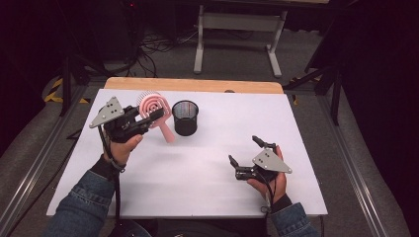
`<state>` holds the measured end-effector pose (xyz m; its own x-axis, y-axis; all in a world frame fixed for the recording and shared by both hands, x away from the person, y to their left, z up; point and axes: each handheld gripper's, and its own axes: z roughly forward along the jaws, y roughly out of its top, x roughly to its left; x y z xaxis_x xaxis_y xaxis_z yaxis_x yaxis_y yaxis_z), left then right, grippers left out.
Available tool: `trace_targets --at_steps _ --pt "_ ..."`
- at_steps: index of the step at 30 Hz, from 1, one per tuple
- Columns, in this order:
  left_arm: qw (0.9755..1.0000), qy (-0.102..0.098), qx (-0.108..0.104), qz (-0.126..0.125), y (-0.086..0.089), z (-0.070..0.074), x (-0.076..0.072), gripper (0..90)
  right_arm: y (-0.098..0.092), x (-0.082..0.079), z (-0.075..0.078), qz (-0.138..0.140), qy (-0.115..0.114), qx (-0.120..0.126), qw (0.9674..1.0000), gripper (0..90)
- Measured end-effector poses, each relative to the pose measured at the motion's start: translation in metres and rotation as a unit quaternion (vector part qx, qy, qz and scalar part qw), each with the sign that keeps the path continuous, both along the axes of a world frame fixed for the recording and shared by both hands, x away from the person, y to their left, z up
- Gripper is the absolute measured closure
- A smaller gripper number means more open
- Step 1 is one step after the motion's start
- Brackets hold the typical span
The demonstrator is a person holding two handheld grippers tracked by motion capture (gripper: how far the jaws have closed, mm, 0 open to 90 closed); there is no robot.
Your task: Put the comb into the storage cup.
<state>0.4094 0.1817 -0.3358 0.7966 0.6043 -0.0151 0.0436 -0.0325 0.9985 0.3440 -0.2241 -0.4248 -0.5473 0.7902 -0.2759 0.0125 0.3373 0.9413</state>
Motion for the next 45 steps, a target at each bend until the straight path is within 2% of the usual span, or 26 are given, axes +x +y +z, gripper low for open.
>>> trace_targets --at_steps 7,16,23,30,35,45 --pt "0.9999 -0.009 0.005 0.002 -0.004 0.016 0.014 62.7 -0.002 -0.002 -0.001 0.004 0.003 0.000 1.0000 4.0" --pt "0.9998 -0.017 0.010 0.000 -0.009 0.027 0.019 62.8 -0.005 -0.002 -0.002 0.004 0.010 0.003 0.9999 4.0" --pt "0.9998 -0.017 0.009 0.005 -0.011 0.033 0.028 62.8 -0.005 -0.002 -0.002 0.013 0.007 0.010 0.9998 4.2" --pt "0.9997 -0.019 0.012 0.008 -0.014 0.038 0.036 62.8 -0.006 -0.001 -0.001 0.011 0.006 0.008 0.9999 4.2" --pt "0.9997 -0.020 0.009 0.010 -0.022 0.042 0.046 62.8 -0.005 -0.001 -0.001 0.012 0.007 0.007 0.9999 4.2" --pt "0.9996 -0.024 0.011 0.006 -0.036 0.049 0.057 62.8 -0.005 -0.001 -0.001 0.015 0.007 0.009 0.9998 4.4"
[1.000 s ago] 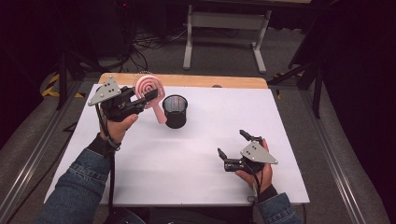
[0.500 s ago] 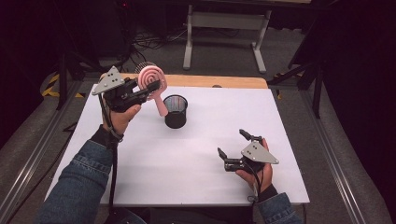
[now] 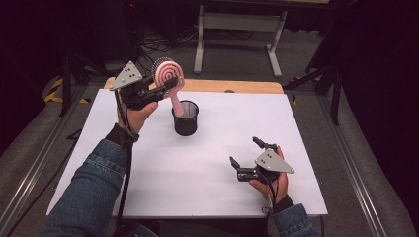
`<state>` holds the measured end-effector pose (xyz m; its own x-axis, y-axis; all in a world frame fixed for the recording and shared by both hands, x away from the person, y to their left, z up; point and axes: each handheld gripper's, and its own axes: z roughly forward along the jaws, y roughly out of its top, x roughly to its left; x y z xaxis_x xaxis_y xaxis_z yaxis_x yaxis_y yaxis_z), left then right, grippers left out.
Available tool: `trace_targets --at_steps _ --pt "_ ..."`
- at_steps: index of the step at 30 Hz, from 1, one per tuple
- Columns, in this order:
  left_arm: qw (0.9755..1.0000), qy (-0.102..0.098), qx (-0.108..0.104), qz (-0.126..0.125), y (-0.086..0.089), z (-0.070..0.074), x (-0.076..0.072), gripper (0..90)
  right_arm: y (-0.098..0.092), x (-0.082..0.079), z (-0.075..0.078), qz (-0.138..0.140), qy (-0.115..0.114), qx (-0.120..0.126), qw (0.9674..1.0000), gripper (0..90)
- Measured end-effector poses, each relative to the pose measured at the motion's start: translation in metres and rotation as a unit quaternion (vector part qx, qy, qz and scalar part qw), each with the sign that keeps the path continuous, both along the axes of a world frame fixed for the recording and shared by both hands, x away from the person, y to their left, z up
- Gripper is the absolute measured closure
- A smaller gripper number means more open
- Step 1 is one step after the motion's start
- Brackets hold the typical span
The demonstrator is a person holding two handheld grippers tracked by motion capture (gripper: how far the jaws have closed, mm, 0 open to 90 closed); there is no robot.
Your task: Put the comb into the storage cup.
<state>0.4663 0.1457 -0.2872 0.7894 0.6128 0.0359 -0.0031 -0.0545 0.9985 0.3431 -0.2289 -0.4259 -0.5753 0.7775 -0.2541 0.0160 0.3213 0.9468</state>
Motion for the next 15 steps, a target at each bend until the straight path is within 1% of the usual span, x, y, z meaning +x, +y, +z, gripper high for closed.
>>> trace_targets --at_steps 3,4,6,9,11,15 --pt "1.0000 0.001 -0.001 0.000 -0.004 -0.001 0.004 62.8 0.000 0.000 0.000 0.001 0.001 0.000 1.0000 4.4" --pt "1.0000 0.005 0.001 -0.001 -0.006 -0.002 0.005 62.8 0.000 0.000 0.000 0.001 0.002 0.001 1.0000 4.4" --pt "1.0000 0.004 0.005 0.002 -0.010 -0.004 0.008 62.8 0.001 0.000 0.000 0.002 0.002 0.000 1.0000 4.4" --pt "0.9999 0.010 0.008 0.003 -0.014 -0.007 0.013 62.8 0.001 0.000 0.000 0.003 0.002 0.001 1.0000 4.4" --pt "0.9998 0.017 0.006 0.001 -0.018 -0.010 0.017 62.8 0.001 0.000 0.000 0.004 0.002 0.001 1.0000 4.5" --pt "0.9996 0.019 0.018 0.004 -0.025 -0.015 0.023 62.8 0.001 0.000 0.000 0.005 0.002 0.002 1.0000 4.5"
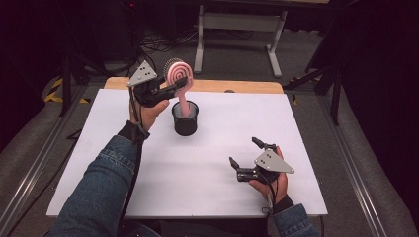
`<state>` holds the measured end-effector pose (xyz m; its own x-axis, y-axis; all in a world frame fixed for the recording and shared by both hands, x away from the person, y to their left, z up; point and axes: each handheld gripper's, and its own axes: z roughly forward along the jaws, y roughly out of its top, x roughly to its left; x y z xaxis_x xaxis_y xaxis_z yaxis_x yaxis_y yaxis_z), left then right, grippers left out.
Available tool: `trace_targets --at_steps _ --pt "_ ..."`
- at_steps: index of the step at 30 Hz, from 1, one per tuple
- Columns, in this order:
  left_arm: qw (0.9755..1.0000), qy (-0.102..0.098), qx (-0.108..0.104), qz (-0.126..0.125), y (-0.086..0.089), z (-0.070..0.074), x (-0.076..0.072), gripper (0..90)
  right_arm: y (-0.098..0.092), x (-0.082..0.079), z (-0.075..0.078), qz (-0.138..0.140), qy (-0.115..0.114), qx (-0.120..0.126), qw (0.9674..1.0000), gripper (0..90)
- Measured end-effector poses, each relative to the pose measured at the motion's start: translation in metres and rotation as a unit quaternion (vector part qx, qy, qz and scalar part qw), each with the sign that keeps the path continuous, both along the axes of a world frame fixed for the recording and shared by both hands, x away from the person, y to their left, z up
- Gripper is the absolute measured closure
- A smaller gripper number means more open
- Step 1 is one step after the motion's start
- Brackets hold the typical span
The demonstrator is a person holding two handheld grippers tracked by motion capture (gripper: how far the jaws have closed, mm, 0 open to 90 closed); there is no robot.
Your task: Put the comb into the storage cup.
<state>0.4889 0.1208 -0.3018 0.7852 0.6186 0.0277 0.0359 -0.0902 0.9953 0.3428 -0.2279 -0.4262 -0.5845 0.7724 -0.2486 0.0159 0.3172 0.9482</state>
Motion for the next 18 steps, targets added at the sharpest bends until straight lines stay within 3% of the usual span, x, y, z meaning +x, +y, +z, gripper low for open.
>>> trace_targets --at_steps 12,18 --pt "0.9997 0.019 0.013 0.007 -0.015 -0.014 0.012 62.8 0.001 0.000 0.000 0.004 0.003 -0.002 1.0000 4.5" --pt "0.9994 0.033 0.006 0.005 -0.016 -0.024 0.013 62.8 0.001 0.001 -0.001 0.004 0.003 -0.003 1.0000 4.5"
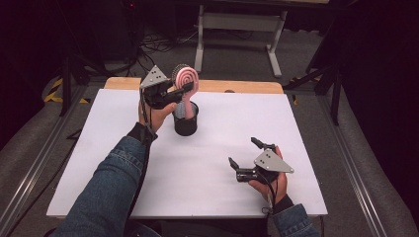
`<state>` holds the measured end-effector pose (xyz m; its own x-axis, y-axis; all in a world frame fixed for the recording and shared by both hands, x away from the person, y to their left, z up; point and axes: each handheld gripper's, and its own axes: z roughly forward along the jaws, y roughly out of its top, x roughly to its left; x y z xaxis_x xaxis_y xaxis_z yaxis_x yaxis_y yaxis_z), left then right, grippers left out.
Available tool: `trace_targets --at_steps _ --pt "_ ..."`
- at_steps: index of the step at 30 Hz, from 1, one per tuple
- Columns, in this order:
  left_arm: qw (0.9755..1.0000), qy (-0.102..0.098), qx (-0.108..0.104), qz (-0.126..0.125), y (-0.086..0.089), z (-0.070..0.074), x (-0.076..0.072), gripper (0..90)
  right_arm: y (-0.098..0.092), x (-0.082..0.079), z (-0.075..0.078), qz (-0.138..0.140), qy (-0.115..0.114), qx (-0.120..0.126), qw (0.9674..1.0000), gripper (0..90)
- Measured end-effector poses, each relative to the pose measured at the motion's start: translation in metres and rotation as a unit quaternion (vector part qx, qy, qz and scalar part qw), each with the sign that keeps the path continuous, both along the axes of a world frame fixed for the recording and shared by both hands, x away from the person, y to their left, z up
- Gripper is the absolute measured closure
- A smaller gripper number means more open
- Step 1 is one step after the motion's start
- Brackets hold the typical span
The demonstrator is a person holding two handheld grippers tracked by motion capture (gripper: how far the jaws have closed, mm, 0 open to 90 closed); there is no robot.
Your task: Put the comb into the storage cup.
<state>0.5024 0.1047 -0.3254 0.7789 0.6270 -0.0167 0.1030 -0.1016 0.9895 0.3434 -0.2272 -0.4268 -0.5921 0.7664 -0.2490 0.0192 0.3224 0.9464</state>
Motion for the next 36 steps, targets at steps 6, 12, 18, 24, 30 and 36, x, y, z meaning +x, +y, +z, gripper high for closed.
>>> trace_targets --at_steps 6,12,18,24,30,36 --pt "0.9999 0.014 -0.006 -0.002 0.003 -0.012 0.001 62.8 0.001 0.000 0.000 0.000 0.001 0.000 1.0000 4.5" --pt "0.9997 0.022 -0.008 -0.003 0.004 -0.020 0.001 62.8 0.001 0.000 0.000 0.001 0.000 -0.002 1.0000 4.5" --pt "0.9993 0.031 -0.018 -0.004 0.004 -0.028 0.000 62.7 0.002 0.000 -0.001 0.002 0.002 -0.005 1.0000 4.5" --pt "0.9991 0.038 -0.021 0.000 0.005 -0.037 -0.001 62.7 0.003 0.001 -0.001 0.003 0.003 -0.008 1.0000 4.5" --pt "0.9988 0.045 -0.021 0.004 0.006 -0.044 0.001 62.6 0.003 0.001 -0.002 0.004 0.005 -0.011 0.9999 4.8" --pt "0.9987 0.047 -0.019 0.004 0.006 -0.047 0.001 62.6 0.003 0.001 -0.002 0.004 0.003 -0.010 0.9999 4.9"
